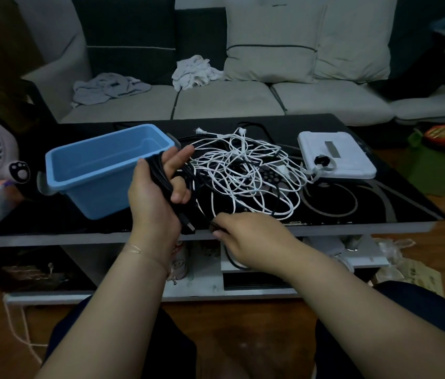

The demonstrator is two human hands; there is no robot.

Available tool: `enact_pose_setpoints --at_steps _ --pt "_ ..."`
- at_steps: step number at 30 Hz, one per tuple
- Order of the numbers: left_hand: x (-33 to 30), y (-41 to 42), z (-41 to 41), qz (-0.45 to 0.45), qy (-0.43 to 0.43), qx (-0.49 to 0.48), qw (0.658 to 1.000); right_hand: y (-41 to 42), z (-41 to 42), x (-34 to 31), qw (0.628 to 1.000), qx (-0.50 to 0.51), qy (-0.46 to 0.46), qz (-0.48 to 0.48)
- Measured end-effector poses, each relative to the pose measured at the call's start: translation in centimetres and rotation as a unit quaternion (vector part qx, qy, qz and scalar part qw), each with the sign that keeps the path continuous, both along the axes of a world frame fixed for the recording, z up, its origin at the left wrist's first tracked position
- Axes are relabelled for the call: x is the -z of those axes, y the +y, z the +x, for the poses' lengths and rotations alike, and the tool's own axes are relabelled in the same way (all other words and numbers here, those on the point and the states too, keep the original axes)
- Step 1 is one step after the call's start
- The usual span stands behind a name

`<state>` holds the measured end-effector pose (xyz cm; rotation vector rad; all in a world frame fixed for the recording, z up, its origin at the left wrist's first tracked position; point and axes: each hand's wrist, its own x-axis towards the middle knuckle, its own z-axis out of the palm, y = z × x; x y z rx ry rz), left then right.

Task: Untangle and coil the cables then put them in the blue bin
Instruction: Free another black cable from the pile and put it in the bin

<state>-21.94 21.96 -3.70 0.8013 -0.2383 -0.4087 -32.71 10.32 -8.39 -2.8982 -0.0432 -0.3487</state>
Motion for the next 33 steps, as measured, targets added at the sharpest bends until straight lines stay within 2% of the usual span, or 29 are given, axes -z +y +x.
enact_pose_setpoints --at_steps 4,8,10,13,15,17,18,20,22,23,29,33 --pt "0.2 -0.1 0.3 0.057 -0.068 -0.083 0.993 0.2 -0.6 -0.6 0.999 -0.016 -0.038 -0.010" --pt "0.8 -0.5 0.0 0.179 -0.217 -0.134 0.950 0.7 -1.0 -0.6 0.997 -0.054 -0.054 -0.017" --pt "1.2 -1.0 -0.4 0.258 -0.307 -0.140 0.905 0.7 -1.1 -0.8 0.995 -0.058 -0.076 -0.015" --pt "1.9 -1.5 -1.2 0.423 -0.450 -0.124 0.777 0.3 -1.3 -1.7 0.993 -0.034 -0.111 -0.019" --pt "2.3 -1.8 -1.3 0.492 -0.503 -0.095 0.705 -0.4 -1.6 -2.2 0.992 0.001 -0.125 -0.012" --pt "2.4 -1.9 -1.4 0.516 -0.521 -0.047 0.678 -1.2 -2.0 -2.7 0.991 0.050 -0.127 -0.001" --pt "2.4 -1.9 -1.5 0.513 -0.519 -0.013 0.683 -1.6 -2.1 -2.9 0.990 0.073 -0.122 0.016" --pt "2.4 -1.8 -2.0 0.477 -0.489 0.067 0.727 -2.5 -2.3 -3.3 0.985 0.097 -0.106 0.090" --pt "2.4 -1.6 -2.6 0.436 -0.450 0.125 0.769 -3.3 -2.4 -3.5 0.977 0.076 -0.096 0.176" --pt "2.3 -1.6 -3.0 0.425 -0.437 0.142 0.780 -3.6 -2.3 -3.5 0.973 0.057 -0.098 0.202" --pt "1.6 -1.6 -3.6 0.369 -0.408 0.254 0.795 -3.9 -2.3 -3.0 0.951 0.015 -0.115 0.288" --pt "2.1 -1.9 -3.2 0.354 -0.392 0.269 0.805 -4.9 -2.3 -3.7 0.927 0.018 -0.141 0.347"
